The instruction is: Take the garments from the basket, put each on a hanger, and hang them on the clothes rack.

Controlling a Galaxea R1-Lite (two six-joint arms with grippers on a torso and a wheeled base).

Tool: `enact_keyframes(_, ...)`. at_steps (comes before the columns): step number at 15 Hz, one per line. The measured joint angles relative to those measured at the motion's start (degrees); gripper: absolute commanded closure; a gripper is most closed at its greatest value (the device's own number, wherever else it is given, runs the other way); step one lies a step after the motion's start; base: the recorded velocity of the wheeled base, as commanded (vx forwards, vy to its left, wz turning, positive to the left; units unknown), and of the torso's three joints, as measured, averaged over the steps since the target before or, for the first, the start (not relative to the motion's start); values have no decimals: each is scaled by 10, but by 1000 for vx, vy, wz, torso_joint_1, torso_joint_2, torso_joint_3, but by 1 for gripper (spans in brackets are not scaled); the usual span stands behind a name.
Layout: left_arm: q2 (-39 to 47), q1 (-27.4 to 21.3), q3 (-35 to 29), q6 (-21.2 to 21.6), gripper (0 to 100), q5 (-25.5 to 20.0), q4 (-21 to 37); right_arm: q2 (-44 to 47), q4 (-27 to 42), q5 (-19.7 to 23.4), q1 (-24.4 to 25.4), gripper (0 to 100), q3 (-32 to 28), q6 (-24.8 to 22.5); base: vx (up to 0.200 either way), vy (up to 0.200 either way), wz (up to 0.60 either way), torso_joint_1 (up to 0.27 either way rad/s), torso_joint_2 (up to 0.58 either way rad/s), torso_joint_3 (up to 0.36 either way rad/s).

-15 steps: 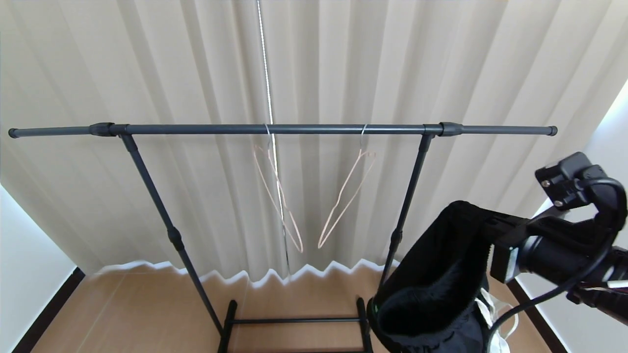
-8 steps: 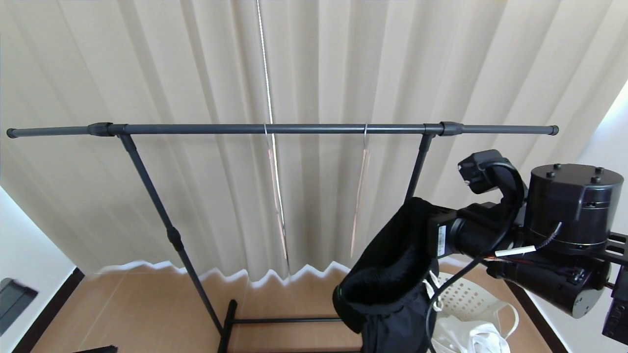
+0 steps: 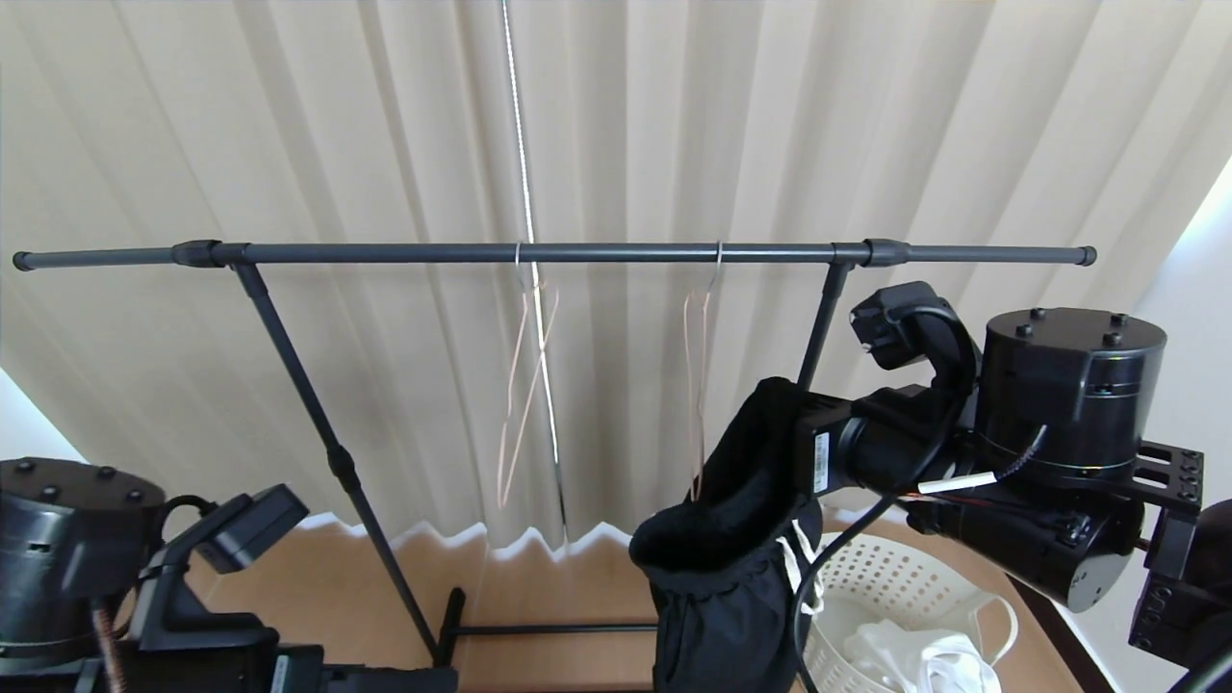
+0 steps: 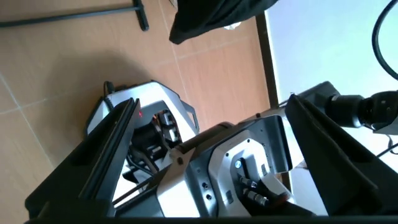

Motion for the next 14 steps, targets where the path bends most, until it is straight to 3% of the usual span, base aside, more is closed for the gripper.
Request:
enact_keyframes(6,159,-74,-65,-40,0,7,-86,-2,0,-4,9,100,0,12,0,0,0,0,0,0)
enact_keyframes(14,330,-123,-176,-65,0,66,-97,-31,-1,-4,48,100,-11,11,0,0,0,0,0,0)
